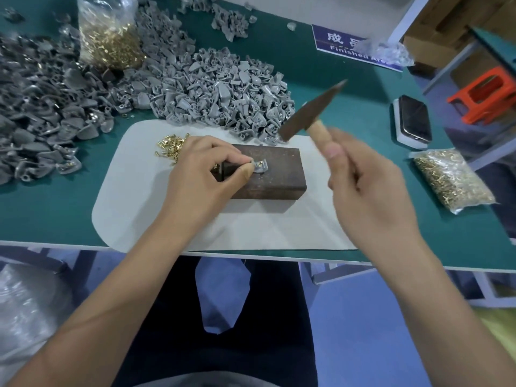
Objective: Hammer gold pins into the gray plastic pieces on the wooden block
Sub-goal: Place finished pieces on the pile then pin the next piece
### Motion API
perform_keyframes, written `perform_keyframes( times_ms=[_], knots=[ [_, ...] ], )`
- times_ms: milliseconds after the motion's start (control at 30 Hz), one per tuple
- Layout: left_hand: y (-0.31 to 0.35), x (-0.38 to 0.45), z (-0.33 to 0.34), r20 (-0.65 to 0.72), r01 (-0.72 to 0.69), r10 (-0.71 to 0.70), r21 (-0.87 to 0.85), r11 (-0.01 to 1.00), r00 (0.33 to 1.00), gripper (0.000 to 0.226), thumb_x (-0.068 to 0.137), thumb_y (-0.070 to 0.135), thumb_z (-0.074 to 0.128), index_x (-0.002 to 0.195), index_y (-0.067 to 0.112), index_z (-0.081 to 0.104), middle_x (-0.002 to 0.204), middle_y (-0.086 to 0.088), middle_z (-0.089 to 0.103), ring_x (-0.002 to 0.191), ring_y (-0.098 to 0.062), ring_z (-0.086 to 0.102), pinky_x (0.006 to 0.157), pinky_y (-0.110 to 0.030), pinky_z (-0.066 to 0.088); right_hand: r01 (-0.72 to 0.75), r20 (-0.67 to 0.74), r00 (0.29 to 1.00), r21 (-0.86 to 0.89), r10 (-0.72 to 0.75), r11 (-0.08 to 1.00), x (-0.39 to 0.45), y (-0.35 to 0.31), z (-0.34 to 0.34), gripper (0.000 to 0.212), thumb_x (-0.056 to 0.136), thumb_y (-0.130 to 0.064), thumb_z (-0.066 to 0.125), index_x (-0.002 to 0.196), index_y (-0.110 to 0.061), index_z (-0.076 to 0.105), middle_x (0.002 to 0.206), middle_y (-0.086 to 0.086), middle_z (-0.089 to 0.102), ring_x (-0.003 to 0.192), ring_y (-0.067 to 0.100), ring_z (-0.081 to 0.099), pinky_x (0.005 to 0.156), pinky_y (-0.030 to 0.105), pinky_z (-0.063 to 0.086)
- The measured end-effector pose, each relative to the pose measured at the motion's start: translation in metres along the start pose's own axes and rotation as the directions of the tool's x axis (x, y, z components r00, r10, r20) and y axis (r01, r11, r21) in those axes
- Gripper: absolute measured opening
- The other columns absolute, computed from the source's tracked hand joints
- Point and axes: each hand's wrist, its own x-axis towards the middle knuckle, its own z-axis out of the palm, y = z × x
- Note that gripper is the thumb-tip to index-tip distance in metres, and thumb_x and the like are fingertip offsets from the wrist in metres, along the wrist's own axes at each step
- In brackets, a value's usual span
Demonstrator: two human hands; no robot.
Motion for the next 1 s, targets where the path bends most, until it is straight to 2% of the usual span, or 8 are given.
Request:
perform_keyframes(
  times_ms=[67, 167, 267, 367, 533, 633, 800, 1000],
  knots=[
    [-0.001, 0.000, 0.000, 0.000, 0.008, -0.008, -0.006, 1.000, 1.000, 0.001, 0.086, 0.038, 0.076, 0.087, 0.038, 0.075, 0.096, 0.016, 0.066, 0.108, -0.015, 0.054, 0.092, -0.013, 0.031, 0.015, -0.015, 1.000, 0.109, -0.013, 0.994, -0.003, -0.002, 0.008, 0.033, 0.107, -0.053, 0.032, 0.130, -0.049, 0.055, 0.082, -0.027, 0.062, 0.077, 0.009, 0.059, 0.069, 0.031, 0.051],
    [0.000, 0.000, -0.001, 0.003, 0.001, -0.001, 0.000, 1.000, 1.000, 0.004, 0.086, 0.037, 0.079, 0.089, 0.036, 0.076, 0.096, 0.013, 0.067, 0.106, -0.017, 0.056, 0.092, -0.013, 0.031, -0.036, 0.188, 0.982, 0.050, 0.026, 0.998, -0.012, -0.002, 0.021, 0.038, 0.107, -0.048, 0.036, 0.140, -0.044, 0.055, 0.103, -0.015, 0.073, 0.092, 0.021, 0.065, 0.083, 0.041, 0.055],
    [0.001, 0.001, -0.001, -0.004, -0.005, 0.005, 0.004, 1.000, 1.000, 0.004, 0.086, 0.037, 0.078, 0.088, 0.038, 0.076, 0.096, 0.013, 0.067, 0.106, -0.016, 0.056, 0.092, -0.013, 0.032, -0.001, 0.116, 0.993, -0.017, 0.003, 1.000, -0.006, 0.004, 0.013, 0.034, 0.104, -0.060, 0.031, 0.132, -0.057, 0.049, 0.085, -0.023, 0.066, 0.083, 0.018, 0.062, 0.073, 0.037, 0.053],
    [0.001, 0.000, -0.001, 0.000, 0.013, -0.013, -0.016, 1.000, 1.000, 0.006, 0.086, 0.036, 0.077, 0.087, 0.041, 0.074, 0.096, 0.014, 0.067, 0.107, -0.013, 0.054, 0.092, -0.012, 0.031, 0.017, -0.011, 1.000, 0.110, -0.016, 0.994, -0.008, -0.001, 0.016, 0.037, 0.107, -0.055, 0.031, 0.135, -0.047, 0.054, 0.077, -0.028, 0.059, 0.072, 0.012, 0.057, 0.066, 0.033, 0.049],
    [0.002, -0.001, -0.002, -0.003, 0.003, -0.003, 0.001, 1.000, 1.000, 0.004, 0.087, 0.037, 0.078, 0.090, 0.036, 0.076, 0.096, 0.013, 0.066, 0.106, -0.015, 0.054, 0.091, -0.012, 0.031, -0.048, 0.199, 0.979, 0.001, 0.047, 0.999, -0.011, 0.005, 0.017, 0.037, 0.105, -0.055, 0.034, 0.135, -0.049, 0.055, 0.071, -0.024, 0.059, 0.071, 0.016, 0.050, 0.066, 0.034, 0.044],
    [0.002, -0.002, -0.002, -0.006, 0.002, -0.002, 0.007, 1.000, 1.000, 0.004, 0.087, 0.039, 0.077, 0.091, 0.039, 0.074, 0.095, 0.016, 0.065, 0.107, -0.013, 0.053, 0.091, -0.012, 0.032, -0.112, 0.037, 0.992, -0.130, 0.118, 0.985, -0.004, 0.019, 0.007, 0.034, 0.101, -0.060, 0.032, 0.132, -0.059, 0.045, 0.092, -0.016, 0.070, 0.084, 0.022, 0.060, 0.069, 0.034, 0.041],
    [0.001, -0.002, -0.001, 0.009, -0.002, 0.002, 0.003, 1.000, 1.000, 0.006, 0.088, 0.038, 0.075, 0.092, 0.041, 0.073, 0.096, 0.015, 0.064, 0.108, -0.014, 0.052, 0.093, -0.013, 0.031, -0.312, -0.106, 0.950, -0.247, 0.295, 0.917, 0.001, 0.049, 0.025, 0.041, 0.105, -0.029, 0.041, 0.145, -0.039, 0.047, 0.119, 0.005, 0.066, 0.101, 0.037, 0.060, 0.074, 0.039, 0.033],
    [-0.001, -0.002, 0.000, 0.004, -0.022, 0.022, 0.023, 0.999, 1.000, 0.007, 0.089, 0.036, 0.074, 0.094, 0.041, 0.072, 0.096, 0.015, 0.063, 0.108, -0.014, 0.052, 0.095, -0.015, 0.032, -0.308, -0.099, 0.950, -0.445, 0.296, 0.841, 0.008, 0.055, 0.043, 0.038, 0.101, -0.019, 0.049, 0.133, -0.031, 0.065, 0.113, 0.008, 0.065, 0.110, 0.035, 0.047, 0.082, 0.041, 0.037]
  ],
)
